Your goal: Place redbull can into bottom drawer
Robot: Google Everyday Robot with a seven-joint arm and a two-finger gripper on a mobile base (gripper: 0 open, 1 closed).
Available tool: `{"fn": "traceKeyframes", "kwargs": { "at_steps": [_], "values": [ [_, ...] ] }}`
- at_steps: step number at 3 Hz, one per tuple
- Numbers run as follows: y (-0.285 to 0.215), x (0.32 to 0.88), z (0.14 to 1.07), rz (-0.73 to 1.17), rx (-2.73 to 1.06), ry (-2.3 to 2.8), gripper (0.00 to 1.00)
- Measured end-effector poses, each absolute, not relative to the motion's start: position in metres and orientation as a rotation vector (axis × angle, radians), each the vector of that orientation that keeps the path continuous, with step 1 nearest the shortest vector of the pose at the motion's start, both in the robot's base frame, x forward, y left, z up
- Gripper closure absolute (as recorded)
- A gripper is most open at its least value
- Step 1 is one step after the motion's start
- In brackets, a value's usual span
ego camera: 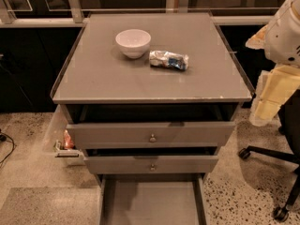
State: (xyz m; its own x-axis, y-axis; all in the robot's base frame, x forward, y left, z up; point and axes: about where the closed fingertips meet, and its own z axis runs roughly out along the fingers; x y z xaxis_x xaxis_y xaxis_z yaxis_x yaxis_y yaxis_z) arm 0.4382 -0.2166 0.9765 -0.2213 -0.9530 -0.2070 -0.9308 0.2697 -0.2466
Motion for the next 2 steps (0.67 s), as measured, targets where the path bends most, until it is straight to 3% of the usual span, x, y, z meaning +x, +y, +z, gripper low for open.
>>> {"fn": "traceKeyframes", "kwargs": {
  "at_steps": [2],
  "values": [
    [-0.202,0.467,0.974,-0.047,-1.752,2.156,0.00]
  ]
}}
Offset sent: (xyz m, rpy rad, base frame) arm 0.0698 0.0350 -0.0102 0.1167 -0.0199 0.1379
